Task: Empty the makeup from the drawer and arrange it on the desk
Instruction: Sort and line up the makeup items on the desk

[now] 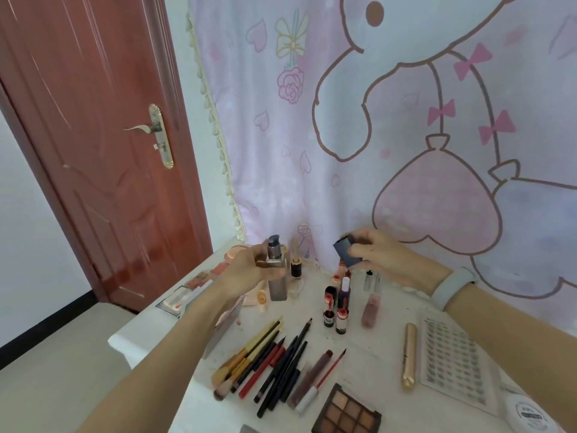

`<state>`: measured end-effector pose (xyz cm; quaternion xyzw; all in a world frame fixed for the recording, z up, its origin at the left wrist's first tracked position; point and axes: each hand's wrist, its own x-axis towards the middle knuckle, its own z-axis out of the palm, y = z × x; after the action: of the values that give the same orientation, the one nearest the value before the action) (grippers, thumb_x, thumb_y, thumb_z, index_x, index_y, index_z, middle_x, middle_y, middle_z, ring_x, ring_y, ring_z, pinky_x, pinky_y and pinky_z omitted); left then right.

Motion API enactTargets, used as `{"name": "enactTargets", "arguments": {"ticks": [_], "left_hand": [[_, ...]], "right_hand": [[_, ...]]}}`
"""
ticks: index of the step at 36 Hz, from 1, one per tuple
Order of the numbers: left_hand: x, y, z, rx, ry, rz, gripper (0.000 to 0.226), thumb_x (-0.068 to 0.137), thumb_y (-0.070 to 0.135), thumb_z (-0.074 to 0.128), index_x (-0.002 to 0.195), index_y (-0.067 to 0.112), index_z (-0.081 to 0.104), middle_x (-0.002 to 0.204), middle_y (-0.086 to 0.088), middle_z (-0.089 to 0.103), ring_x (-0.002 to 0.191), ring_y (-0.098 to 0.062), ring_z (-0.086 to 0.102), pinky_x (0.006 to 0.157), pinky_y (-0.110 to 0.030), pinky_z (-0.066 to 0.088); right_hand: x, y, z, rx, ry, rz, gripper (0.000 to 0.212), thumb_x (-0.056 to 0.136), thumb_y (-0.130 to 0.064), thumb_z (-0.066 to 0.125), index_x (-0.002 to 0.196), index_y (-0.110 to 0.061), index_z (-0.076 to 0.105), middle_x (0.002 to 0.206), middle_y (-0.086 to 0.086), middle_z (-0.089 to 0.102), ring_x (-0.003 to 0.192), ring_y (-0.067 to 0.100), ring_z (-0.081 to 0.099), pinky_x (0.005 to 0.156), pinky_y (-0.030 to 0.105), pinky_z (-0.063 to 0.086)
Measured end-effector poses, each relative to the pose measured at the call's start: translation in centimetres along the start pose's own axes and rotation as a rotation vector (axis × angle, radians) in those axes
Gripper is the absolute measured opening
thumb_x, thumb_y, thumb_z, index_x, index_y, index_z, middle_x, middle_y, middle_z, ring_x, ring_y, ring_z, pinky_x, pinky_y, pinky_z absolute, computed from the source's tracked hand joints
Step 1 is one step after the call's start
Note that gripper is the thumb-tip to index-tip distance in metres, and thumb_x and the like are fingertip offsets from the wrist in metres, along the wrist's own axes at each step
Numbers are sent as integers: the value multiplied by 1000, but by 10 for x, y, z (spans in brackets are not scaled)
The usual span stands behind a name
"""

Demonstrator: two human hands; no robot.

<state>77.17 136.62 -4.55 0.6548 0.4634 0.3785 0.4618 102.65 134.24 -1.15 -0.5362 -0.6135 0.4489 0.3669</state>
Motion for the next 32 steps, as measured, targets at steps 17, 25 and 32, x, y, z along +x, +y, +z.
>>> {"name": "enactTargets", "arguments": {"ticks": [17,25,32], "left_hand": [[53,-23,2,792,-251,36,34,70,24,78,96,7,66,133,-13,53,145,-19,4,114,-39,12],[49,-20,3,863,-258,54,25,73,22,76,94,18,63,153,-9,27,145,-23,0,113,-41,15],[55,-29,2,878,-248,44,44,71,26,78,110,20,60,144,-3,42,144,-17,-15,111,-47,21]], "right_hand": [[44,29,57,-852,-151,-243,19,79,-25,58,95,-18,50,70,-6,45,58,9,42,47,22,28],[69,48,75,-1268,-180,-204,39,78,-42,61,109,-19,59,106,1,50,103,23,41,79,41,27],[75,55,89,-1356,-188,-226,29,80,-39,60,100,-20,63,95,3,58,96,24,41,74,39,22]]}}
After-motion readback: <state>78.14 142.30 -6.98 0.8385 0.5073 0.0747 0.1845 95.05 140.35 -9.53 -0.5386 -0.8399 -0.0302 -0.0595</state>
